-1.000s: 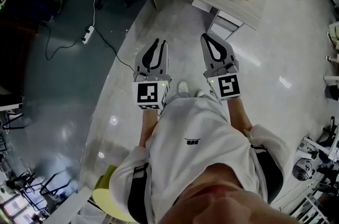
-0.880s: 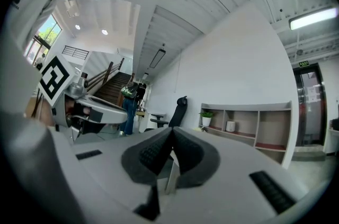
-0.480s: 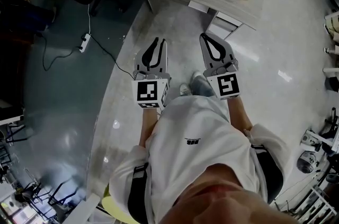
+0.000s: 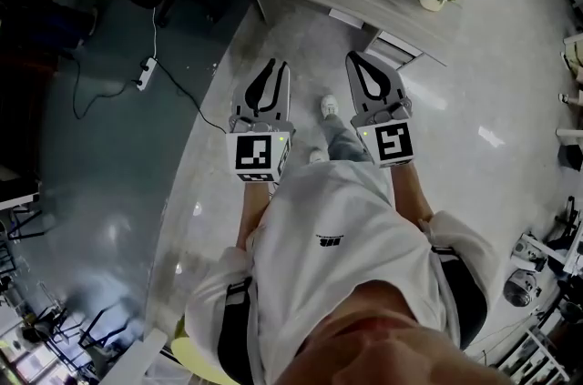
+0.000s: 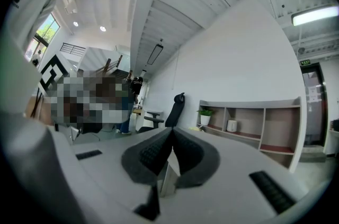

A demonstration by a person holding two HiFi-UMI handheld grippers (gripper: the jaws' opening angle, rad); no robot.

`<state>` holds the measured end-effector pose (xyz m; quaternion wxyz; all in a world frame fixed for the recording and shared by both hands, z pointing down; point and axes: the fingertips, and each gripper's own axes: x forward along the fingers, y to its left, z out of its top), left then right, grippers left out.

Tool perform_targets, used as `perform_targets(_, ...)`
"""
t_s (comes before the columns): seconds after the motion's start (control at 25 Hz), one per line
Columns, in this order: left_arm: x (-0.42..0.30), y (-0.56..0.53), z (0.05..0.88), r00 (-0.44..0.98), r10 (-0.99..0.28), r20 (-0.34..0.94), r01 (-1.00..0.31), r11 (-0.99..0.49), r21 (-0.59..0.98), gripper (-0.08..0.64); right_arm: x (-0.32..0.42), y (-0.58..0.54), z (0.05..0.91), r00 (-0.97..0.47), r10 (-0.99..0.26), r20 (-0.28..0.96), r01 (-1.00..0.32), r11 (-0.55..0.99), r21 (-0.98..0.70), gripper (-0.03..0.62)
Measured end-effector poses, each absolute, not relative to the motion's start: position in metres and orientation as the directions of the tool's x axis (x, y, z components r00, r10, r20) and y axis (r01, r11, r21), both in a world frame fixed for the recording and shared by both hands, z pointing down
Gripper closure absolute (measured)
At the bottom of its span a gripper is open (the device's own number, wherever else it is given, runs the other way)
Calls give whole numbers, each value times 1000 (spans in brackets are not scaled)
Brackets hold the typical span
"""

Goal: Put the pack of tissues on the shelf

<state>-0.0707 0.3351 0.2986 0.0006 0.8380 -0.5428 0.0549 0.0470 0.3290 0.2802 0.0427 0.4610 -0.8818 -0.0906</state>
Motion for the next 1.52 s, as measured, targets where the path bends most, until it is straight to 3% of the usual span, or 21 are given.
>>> perform_targets(1.52, -55, 118, 309, 303, -943, 137, -947, -314, -67, 477, 54, 96, 288, -687, -726, 14, -713, 678, 177, 566)
